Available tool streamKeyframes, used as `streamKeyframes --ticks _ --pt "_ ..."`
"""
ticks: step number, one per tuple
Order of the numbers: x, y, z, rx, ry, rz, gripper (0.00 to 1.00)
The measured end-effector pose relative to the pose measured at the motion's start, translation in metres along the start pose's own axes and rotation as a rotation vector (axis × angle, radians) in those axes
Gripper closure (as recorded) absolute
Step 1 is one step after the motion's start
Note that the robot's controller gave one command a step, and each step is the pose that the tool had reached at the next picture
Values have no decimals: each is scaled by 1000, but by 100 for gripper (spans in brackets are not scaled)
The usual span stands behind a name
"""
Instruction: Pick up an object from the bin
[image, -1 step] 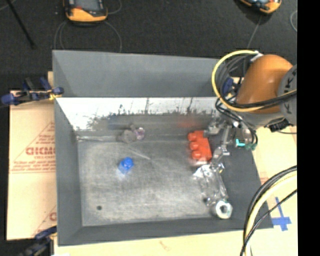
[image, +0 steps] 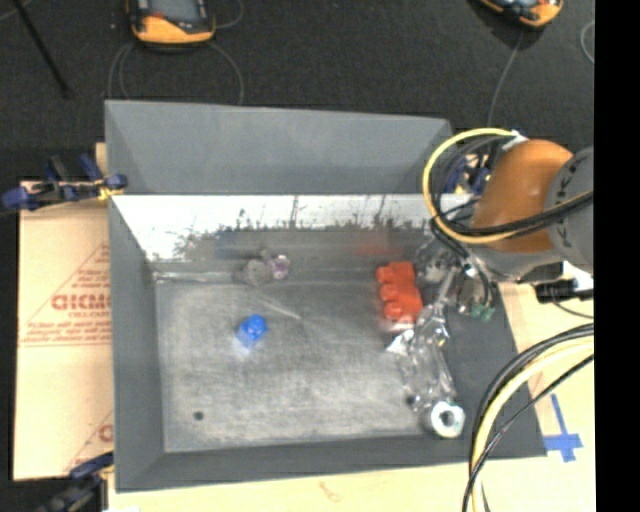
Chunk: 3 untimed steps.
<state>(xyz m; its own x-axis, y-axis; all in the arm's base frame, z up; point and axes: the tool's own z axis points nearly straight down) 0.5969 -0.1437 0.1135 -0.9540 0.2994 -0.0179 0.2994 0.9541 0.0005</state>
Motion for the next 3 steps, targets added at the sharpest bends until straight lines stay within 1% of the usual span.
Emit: streamKeyframes --ticks 1,2,3 --pt "2 3 1 5 10 358 0" --pt "4 32 2 4 11 708 0" --pt "14 11 25 -10 22 758 0"
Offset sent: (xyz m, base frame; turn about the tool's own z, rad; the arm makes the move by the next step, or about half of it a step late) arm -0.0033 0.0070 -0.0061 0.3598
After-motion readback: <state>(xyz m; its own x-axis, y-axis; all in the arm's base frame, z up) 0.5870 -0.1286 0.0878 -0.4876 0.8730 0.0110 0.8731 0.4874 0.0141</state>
